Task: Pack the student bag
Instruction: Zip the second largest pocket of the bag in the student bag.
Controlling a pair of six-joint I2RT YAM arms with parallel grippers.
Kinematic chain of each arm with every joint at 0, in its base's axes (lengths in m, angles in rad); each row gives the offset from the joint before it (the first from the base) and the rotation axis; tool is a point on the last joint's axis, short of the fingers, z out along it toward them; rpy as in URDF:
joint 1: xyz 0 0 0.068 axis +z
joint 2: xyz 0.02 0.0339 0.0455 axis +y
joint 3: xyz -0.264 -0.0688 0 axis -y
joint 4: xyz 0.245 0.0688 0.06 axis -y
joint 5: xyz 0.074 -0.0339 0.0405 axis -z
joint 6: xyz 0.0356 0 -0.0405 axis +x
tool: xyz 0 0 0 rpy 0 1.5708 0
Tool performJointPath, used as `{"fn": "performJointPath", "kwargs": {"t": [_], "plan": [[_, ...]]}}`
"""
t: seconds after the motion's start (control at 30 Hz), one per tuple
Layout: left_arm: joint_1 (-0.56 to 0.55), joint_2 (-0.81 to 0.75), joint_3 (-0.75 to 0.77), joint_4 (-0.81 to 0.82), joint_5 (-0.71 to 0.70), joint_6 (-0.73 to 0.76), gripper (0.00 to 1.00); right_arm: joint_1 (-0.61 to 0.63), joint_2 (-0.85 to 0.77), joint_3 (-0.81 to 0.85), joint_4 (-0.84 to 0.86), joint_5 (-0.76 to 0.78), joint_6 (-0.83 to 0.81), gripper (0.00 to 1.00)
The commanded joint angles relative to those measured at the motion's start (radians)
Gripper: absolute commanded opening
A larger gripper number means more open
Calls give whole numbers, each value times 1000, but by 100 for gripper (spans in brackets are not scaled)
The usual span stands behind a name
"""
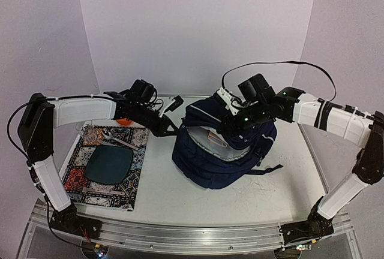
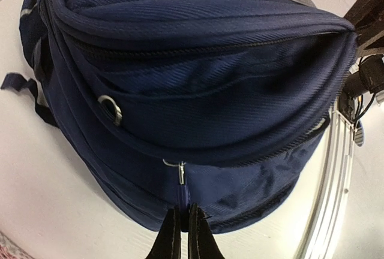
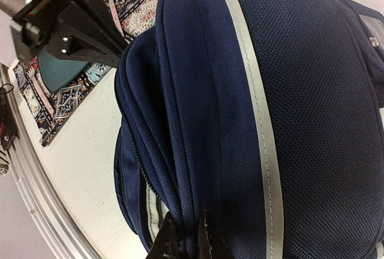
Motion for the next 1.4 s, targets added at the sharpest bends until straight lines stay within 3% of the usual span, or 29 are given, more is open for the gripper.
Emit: {"fn": "performJointPath", "kwargs": {"t": [0.0,0.13,0.33,0.53,0.7,0.93,1.0,1.17,1.23,1.37], "plan": [[-52,-133,-43,17,19,-98,0,14,12,21,43,-61,8,7],[-52,-153,-89,16,-18,-112,0,13,7,83,27,-156,71,34],[-60,-163,-123,26,-35,-154,0,15,88,259,-6,-107,146,54],[-72,-179,-135,61,-45,-175,0,73,237,390,-60,130,161,65],[-80,-192,-143,86,-50,-195,0,94,311,435,-103,288,166,67],[-90,-215,-159,107,-58,-212,0,113,362,457,-141,377,140,56],[-95,-219,-159,112,-60,-219,0,116,373,458,-144,389,136,46],[-150,-226,-159,141,-81,-249,0,116,393,483,-141,369,126,6],[-192,-222,-161,159,-101,-262,0,116,401,500,-124,349,121,1],[-288,-192,-161,207,-144,-305,0,117,420,532,-79,305,121,0]]}}
